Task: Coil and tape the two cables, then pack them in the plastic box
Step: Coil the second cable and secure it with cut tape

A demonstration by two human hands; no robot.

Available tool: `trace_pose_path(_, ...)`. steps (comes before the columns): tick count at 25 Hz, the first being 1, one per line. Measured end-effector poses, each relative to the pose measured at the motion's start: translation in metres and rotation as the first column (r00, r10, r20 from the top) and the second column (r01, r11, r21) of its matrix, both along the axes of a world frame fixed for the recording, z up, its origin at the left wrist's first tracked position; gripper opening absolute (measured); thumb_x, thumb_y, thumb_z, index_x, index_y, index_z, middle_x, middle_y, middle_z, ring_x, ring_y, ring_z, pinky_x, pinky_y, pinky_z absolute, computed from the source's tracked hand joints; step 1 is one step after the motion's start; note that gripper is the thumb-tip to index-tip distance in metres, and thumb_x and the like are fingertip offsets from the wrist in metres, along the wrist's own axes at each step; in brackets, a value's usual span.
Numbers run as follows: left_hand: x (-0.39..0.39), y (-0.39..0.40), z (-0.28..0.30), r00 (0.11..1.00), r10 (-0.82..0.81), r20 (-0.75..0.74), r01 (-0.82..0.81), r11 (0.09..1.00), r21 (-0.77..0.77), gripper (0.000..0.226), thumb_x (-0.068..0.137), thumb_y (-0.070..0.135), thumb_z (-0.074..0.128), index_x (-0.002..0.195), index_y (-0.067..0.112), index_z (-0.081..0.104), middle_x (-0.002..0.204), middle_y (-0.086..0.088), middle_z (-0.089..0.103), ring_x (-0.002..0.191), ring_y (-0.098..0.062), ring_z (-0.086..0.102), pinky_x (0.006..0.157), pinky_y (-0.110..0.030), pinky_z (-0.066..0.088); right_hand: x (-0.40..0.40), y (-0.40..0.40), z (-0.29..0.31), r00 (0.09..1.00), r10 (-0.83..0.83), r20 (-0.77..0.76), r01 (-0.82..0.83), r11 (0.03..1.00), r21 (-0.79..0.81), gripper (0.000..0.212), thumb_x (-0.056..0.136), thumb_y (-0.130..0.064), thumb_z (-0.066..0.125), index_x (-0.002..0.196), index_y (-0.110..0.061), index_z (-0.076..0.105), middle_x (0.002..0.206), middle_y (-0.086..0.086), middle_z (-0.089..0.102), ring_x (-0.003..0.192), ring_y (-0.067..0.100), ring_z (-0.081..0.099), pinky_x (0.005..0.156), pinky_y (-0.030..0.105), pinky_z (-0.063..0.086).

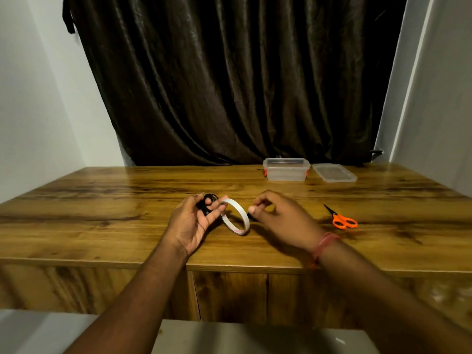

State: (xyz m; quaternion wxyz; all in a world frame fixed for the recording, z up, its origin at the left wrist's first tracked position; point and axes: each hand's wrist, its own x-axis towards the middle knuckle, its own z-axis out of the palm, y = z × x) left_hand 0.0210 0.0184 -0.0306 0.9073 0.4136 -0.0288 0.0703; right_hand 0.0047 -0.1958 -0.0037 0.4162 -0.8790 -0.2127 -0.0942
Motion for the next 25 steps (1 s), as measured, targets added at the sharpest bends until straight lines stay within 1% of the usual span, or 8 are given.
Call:
trace_pose_path(3, 0.002, 0.0, -0.001, 1.0, -0.02, 0.001, 0.02, 1.0, -0.016, 0.013, 0.102, 0.008, 0.036, 0.093, 0.006, 0.046, 0.08, -0.015, 0.051, 0.104, -0.042, 0.068, 0.073, -0.041, 0.06, -0.007, 0.031, -0.015, 0.968, 0.173, -0.179, -0.126, 0.962, 0.244, 0.011, 0.095, -0.027, 0.06, 0.103, -0.019, 0.063, 0.085, 0.0, 0.069, 0.068, 0.009, 0.059, 0.063, 0.031, 0.046)
trace_pose_path(6, 0.003, 0.0, -0.003, 0.999, -0.052, 0.001, 0.052, 0.999, 0.013, 0.017, 0.102, 0.009, 0.035, 0.09, 0.007, 0.046, 0.077, -0.013, 0.052, 0.105, -0.042, 0.068, 0.07, -0.045, 0.06, -0.01, 0.023, -0.023, 0.951, 0.236, -0.197, -0.158, 0.925, 0.346, 0.008, 0.095, -0.015, 0.059, 0.101, -0.015, 0.065, 0.077, 0.003, 0.067, 0.065, 0.015, 0.058, 0.062, 0.036, 0.045)
trace_pose_path(8, 0.004, 0.001, -0.005, 0.998, -0.059, -0.002, 0.059, 0.996, 0.067, 0.019, 0.103, 0.011, 0.035, 0.089, 0.007, 0.047, 0.077, -0.011, 0.054, 0.105, -0.04, 0.068, 0.065, -0.047, 0.06, -0.017, 0.005, -0.023, 0.967, 0.207, -0.151, -0.162, 0.95, 0.267, 0.009, 0.095, -0.017, 0.061, 0.1, -0.021, 0.067, 0.082, 0.005, 0.068, 0.072, 0.021, 0.062, 0.068, 0.035, 0.049)
trace_pose_path(9, 0.006, 0.002, -0.006, 0.998, -0.061, -0.008, 0.062, 0.994, 0.085, 0.018, 0.103, 0.013, 0.035, 0.091, 0.008, 0.047, 0.08, -0.012, 0.054, 0.104, -0.038, 0.069, 0.063, -0.046, 0.06, -0.021, -0.007, -0.023, 0.976, 0.177, -0.123, -0.151, 0.969, 0.197, 0.01, 0.094, -0.019, 0.062, 0.1, -0.025, 0.067, 0.085, 0.004, 0.069, 0.075, 0.016, 0.062, 0.07, 0.028, 0.049)
trace_pose_path(12, 0.007, 0.006, -0.008, 0.999, -0.033, -0.039, 0.038, 0.992, 0.123, 0.016, 0.104, 0.017, 0.037, 0.093, 0.009, 0.046, 0.088, -0.012, 0.053, 0.088, -0.026, 0.074, 0.056, -0.04, 0.06, -0.035, -0.048, -0.02, 0.997, 0.057, -0.058, -0.059, 0.998, -0.035, 0.011, 0.092, -0.023, 0.065, 0.101, -0.028, 0.068, 0.087, -0.003, 0.068, 0.074, 0.005, 0.058, 0.06, 0.013, 0.04)
trace_pose_path(15, 0.003, 0.003, -0.006, 0.999, -0.014, -0.038, 0.02, 0.989, 0.149, 0.018, 0.103, 0.018, 0.04, 0.09, 0.01, 0.049, 0.079, -0.006, 0.054, 0.07, -0.017, 0.069, 0.053, -0.038, 0.059, -0.028, -0.073, -0.019, 0.997, -0.07, 0.04, 0.077, 0.968, -0.239, 0.01, 0.092, -0.03, 0.063, 0.1, -0.029, 0.069, 0.09, -0.009, 0.065, 0.08, 0.007, 0.058, 0.063, 0.018, 0.04)
trace_pose_path(18, 0.002, 0.004, -0.006, 0.999, -0.038, -0.033, 0.043, 0.984, 0.174, 0.02, 0.103, 0.018, 0.04, 0.087, 0.01, 0.049, 0.078, -0.006, 0.052, 0.065, -0.014, 0.063, 0.052, -0.037, 0.059, -0.004, -0.075, -0.029, 0.981, -0.125, 0.151, 0.179, 0.886, -0.427, 0.019, 0.095, -0.029, 0.058, 0.111, -0.023, 0.068, 0.103, -0.002, 0.059, 0.095, 0.018, 0.057, 0.077, 0.028, 0.043)
trace_pose_path(25, 0.002, 0.003, -0.005, 0.995, -0.087, -0.041, 0.094, 0.974, 0.206, 0.023, 0.103, 0.018, 0.039, 0.083, 0.009, 0.047, 0.073, -0.006, 0.047, 0.057, -0.011, 0.052, 0.051, -0.038, 0.059, 0.036, -0.064, -0.037, 0.952, -0.247, 0.178, 0.303, 0.831, -0.466, 0.016, 0.094, -0.018, 0.058, 0.109, -0.016, 0.064, 0.112, 0.005, 0.052, 0.102, 0.026, 0.057, 0.087, 0.032, 0.047)
